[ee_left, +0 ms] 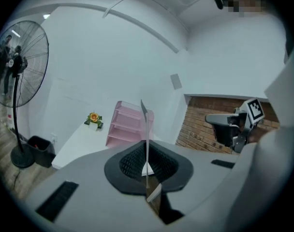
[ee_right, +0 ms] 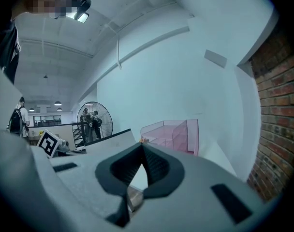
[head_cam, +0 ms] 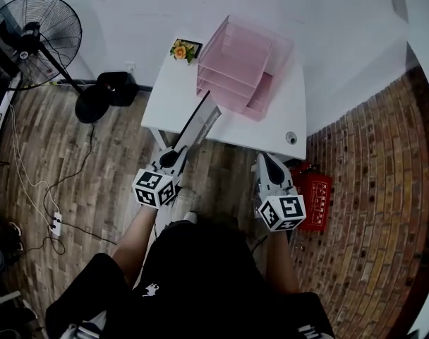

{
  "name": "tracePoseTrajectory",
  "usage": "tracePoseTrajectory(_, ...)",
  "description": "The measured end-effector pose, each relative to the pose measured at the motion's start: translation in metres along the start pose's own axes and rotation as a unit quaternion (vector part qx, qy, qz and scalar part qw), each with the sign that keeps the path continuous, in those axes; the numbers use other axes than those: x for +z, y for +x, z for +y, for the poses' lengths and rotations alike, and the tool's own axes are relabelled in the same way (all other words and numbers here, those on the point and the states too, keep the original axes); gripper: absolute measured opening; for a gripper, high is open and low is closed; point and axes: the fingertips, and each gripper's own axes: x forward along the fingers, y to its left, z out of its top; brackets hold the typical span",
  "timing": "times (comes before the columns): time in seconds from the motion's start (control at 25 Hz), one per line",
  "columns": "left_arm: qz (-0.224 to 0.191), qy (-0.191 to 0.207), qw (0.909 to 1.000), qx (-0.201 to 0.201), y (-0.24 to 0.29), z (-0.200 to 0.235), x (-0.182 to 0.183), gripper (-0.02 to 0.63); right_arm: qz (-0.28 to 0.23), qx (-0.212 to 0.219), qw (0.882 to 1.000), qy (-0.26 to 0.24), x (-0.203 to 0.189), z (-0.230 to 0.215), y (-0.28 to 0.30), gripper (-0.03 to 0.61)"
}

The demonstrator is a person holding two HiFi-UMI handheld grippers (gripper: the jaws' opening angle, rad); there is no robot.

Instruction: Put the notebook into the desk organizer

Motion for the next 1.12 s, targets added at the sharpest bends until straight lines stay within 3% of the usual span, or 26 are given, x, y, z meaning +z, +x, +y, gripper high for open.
tracePoseTrajectory(0.2, 0.002, -0.058, 0.9983, 0.002, 0.015, 0.01, -0.008, 0.011, 0.009, 0.013, 1.0, 0.001, -0.004, -0.013, 0.017, 0.002)
tracePoseTrajectory(0.8, 0.034, -0.122, 0.9911, 0.041, 0.088, 0.01, -0.035, 0.011, 0.028, 0.086, 0.996, 0.001, -0.003, -0.083, 0.081, 0.002)
tracePoseTrajectory(1.12, 0.047, -0.212, 0.9744, 0.057, 0.122, 0.012, -0.061, 0.011, 0.044, 0.117, 0.992, 0.009, -0.015, -0.118, 0.094, 0.002)
